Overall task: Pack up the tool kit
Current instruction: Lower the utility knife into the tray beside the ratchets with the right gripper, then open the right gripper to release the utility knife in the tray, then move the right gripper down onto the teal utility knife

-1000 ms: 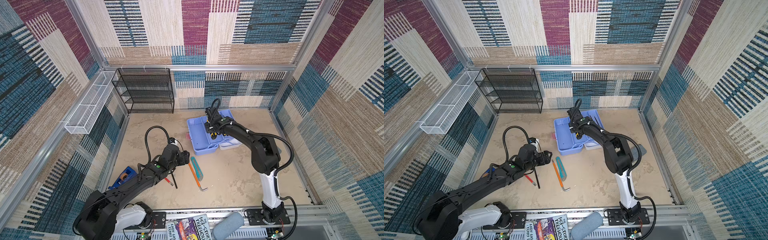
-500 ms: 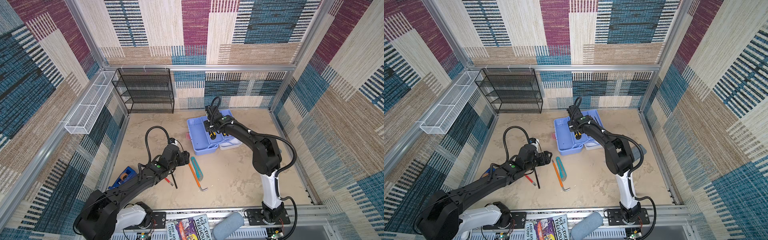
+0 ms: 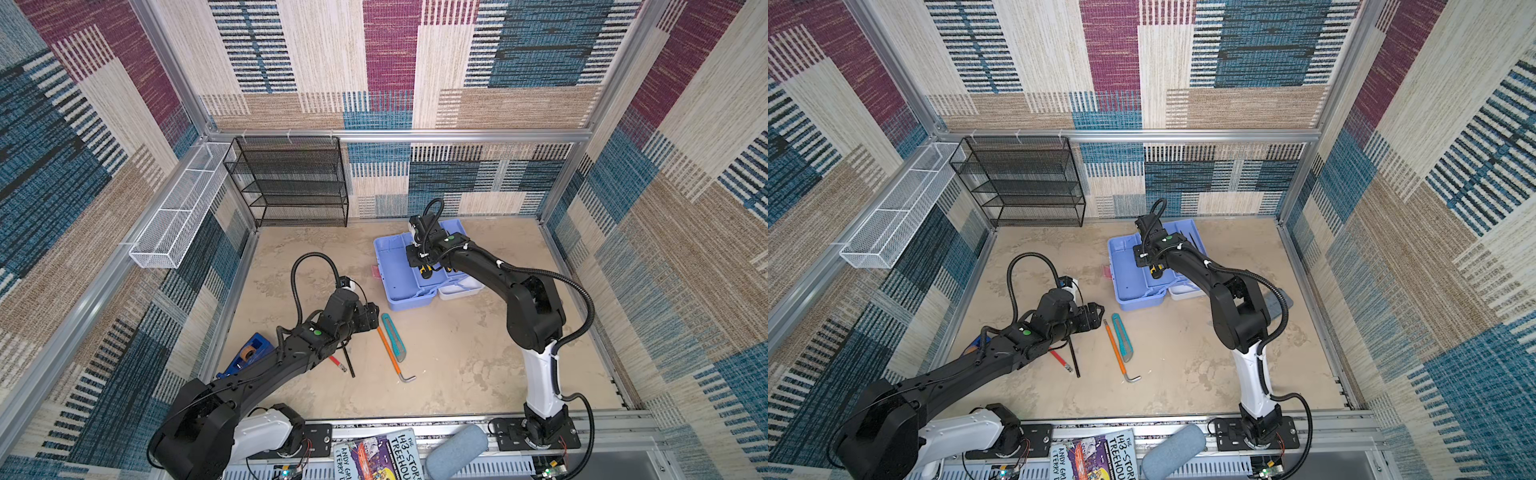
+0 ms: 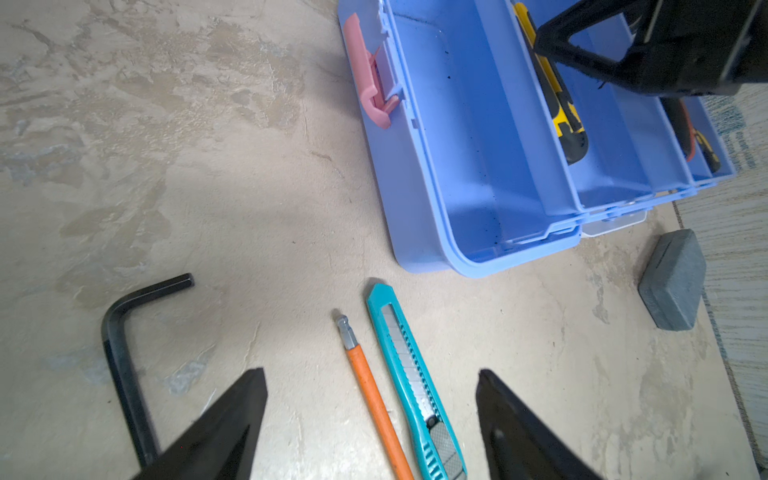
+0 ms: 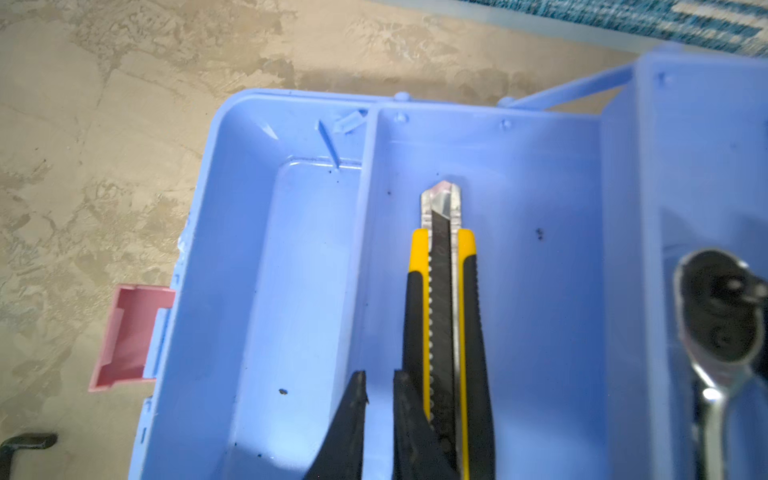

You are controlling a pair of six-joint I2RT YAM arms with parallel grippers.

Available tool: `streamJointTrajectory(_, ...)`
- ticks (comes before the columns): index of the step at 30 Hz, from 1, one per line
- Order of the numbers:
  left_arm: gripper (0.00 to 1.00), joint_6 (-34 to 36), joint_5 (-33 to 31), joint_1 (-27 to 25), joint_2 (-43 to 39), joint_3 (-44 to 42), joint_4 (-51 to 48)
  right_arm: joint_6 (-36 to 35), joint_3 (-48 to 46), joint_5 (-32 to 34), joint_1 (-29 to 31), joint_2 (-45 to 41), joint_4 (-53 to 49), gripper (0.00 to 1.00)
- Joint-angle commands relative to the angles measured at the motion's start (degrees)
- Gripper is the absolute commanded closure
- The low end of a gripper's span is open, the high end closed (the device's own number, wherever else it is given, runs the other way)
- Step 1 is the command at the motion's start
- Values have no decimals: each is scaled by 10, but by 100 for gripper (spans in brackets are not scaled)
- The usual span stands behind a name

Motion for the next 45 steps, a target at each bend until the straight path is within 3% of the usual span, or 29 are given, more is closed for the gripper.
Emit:
streamJointTrajectory(1, 18, -7, -13, 0, -4, -3, 7, 9, 6, -15, 0, 5, 12, 83)
streamJointTrajectory(17, 18, -10, -17, 0, -10, -7, 6, 8, -28, 48, -22, 0, 22, 75)
streamJointTrajectory(28, 18, -12, -15, 0, -8, -7, 7, -7, -79, -4, -9, -69, 78, 67)
streamJointTrajectory(36, 18, -17, -19, 0, -12, -6, 2, -5, -204, -8, 24, -177, 139, 50)
streamJointTrajectory(41, 18, -18, -29, 0, -23, -11, -4, 34, -286, 17, 73, -239, 163, 39)
streamJointTrajectory(45, 18, -20, -30, 0, -25, -13, -8, 78, -347, 23, 119, -276, 180, 38)
